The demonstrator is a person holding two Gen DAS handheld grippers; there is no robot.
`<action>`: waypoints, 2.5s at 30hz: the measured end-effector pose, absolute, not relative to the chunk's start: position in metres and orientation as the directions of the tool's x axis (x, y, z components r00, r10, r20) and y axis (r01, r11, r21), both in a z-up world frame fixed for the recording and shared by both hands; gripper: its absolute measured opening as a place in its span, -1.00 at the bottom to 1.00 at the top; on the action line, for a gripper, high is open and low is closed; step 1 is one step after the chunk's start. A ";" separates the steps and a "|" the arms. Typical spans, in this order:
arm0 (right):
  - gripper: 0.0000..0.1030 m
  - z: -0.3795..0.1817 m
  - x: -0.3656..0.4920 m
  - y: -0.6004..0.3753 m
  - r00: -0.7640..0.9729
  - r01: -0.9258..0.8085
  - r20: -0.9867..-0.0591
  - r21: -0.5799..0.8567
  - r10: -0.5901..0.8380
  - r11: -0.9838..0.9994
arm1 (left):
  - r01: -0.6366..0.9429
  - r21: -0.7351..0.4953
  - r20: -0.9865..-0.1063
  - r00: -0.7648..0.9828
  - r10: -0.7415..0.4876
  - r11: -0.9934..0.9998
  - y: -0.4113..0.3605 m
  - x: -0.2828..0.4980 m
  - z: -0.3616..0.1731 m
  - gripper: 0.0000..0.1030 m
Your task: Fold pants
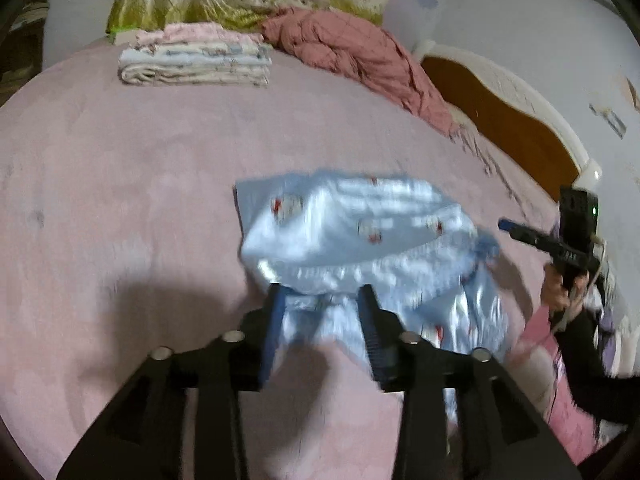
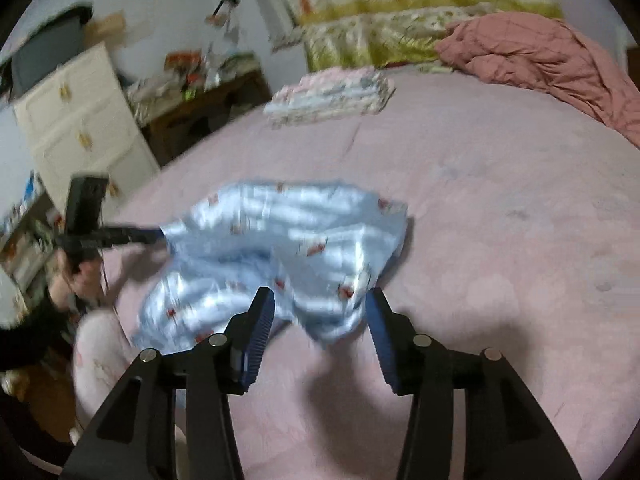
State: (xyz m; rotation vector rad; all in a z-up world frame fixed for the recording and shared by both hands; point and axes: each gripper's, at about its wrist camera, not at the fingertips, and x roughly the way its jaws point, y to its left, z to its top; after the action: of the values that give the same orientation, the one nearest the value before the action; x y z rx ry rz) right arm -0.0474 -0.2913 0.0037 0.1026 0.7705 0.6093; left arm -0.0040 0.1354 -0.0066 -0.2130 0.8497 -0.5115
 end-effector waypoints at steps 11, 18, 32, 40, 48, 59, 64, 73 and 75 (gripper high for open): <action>-0.05 -0.006 -0.035 -0.256 0.591 -0.393 -0.692 0.201 0.414 0.897 | 0.292 -0.210 -0.685 0.637 -0.354 0.933 0.123 0.004 -0.004 -0.18; -0.05 -0.039 -0.037 -0.263 0.539 -0.362 -0.772 0.147 0.335 0.921 | 0.301 -0.061 -0.777 0.584 -0.235 0.952 0.112 -0.018 -0.040 -0.83; -0.05 0.011 0.004 -0.284 0.613 -0.282 -0.678 0.293 0.406 0.914 | 0.286 -0.179 -0.668 0.667 -0.330 0.941 0.114 0.031 0.015 -0.05; -0.14 -0.010 0.047 -0.272 0.592 -0.215 -0.715 0.305 0.372 0.928 | 0.173 -0.298 -0.744 0.575 -0.342 0.939 0.120 0.097 -0.026 -0.36; -0.85 -0.039 0.066 -0.269 0.500 -0.233 -0.724 0.416 0.475 0.879 | 0.219 -0.324 -0.734 0.555 -0.390 0.920 0.112 0.089 -0.037 -0.98; -0.92 -0.011 0.079 -0.250 0.623 -0.244 -0.661 0.345 0.419 0.906 | 0.169 -0.226 -0.655 0.703 -0.278 0.960 0.115 0.096 -0.009 -0.98; -0.92 -0.010 0.097 -0.238 0.650 -0.244 -0.665 0.275 0.368 0.930 | 0.105 -0.207 -0.679 0.701 -0.220 0.973 0.118 0.110 -0.024 -0.98; -0.92 -0.039 0.116 -0.229 0.620 -0.213 -0.712 0.252 0.330 0.944 | 0.070 -0.148 -0.712 0.685 -0.155 0.987 0.119 0.115 -0.039 -0.83; -0.90 -0.037 0.112 -0.235 0.626 -0.197 -0.708 0.264 0.328 0.944 | 0.064 -0.107 -0.694 0.710 -0.120 0.992 0.117 0.106 -0.033 -0.69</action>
State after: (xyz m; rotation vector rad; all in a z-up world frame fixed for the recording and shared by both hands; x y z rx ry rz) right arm 0.1120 -0.2349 -0.0374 0.1669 0.8431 0.3024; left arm 0.1064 0.1174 -0.0328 -0.0765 0.7745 -0.1025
